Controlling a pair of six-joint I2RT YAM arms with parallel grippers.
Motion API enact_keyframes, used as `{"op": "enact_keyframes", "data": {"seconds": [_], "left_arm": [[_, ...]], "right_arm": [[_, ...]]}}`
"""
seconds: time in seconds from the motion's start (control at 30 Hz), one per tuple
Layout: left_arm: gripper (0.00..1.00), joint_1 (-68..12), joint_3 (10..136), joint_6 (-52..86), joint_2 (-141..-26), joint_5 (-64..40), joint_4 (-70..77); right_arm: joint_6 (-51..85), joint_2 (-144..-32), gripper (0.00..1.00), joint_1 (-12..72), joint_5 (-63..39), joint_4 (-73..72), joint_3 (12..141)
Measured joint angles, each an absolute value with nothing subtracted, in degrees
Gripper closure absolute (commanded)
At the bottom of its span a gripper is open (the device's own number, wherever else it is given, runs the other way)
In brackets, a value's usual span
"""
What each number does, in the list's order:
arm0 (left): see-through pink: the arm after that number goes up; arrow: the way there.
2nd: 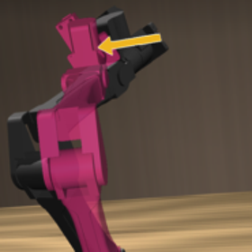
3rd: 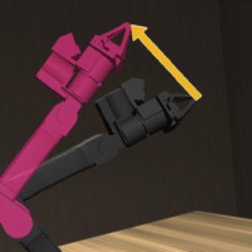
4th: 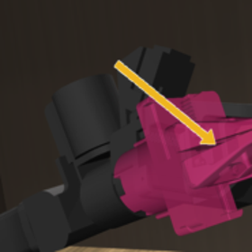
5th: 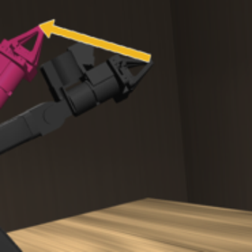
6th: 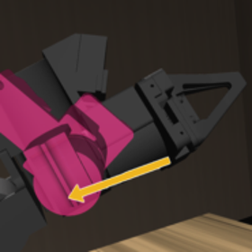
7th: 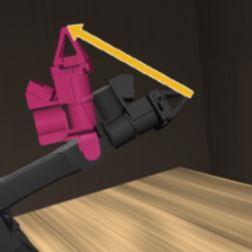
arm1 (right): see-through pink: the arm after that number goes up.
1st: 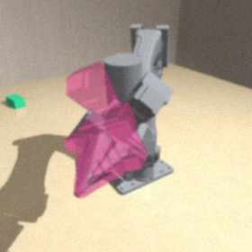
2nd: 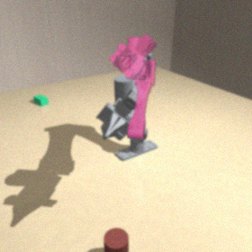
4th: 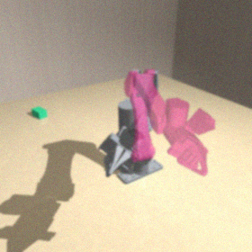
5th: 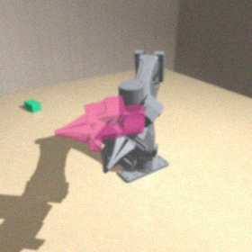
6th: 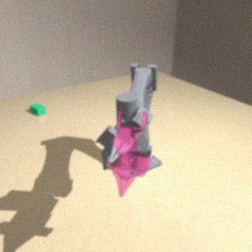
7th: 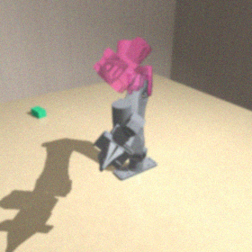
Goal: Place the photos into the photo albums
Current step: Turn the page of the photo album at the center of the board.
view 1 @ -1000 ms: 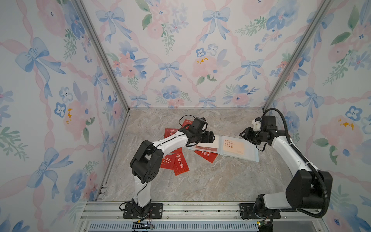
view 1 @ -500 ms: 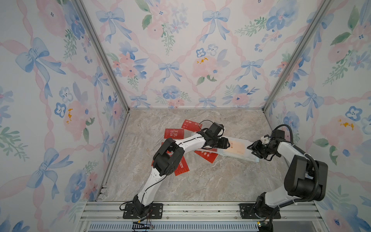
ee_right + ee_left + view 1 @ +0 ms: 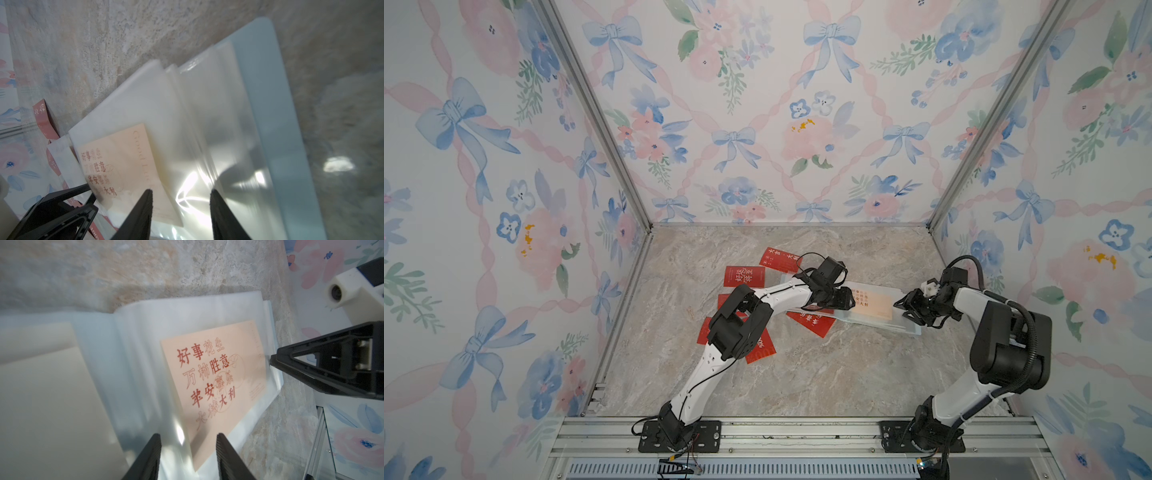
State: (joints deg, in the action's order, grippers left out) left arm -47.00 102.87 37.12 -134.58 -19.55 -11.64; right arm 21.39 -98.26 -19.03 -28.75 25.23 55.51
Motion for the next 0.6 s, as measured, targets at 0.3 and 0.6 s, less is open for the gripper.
{"op": "enact_keyframes", "data": {"seconds": [0.3, 0.6], "left_arm": [[0.54, -47.0, 102.9, 37.1, -134.7, -19.6, -11.6], [0.55, -47.2, 102.9, 37.1, -135.0, -19.3, -11.6]], "right_arm": [[21.4, -98.2, 0.54, -18.9, -28.1, 25.2, 55.5], [21.6, -99.8, 0.54, -13.2, -27.4, 22.9, 56.9]]}}
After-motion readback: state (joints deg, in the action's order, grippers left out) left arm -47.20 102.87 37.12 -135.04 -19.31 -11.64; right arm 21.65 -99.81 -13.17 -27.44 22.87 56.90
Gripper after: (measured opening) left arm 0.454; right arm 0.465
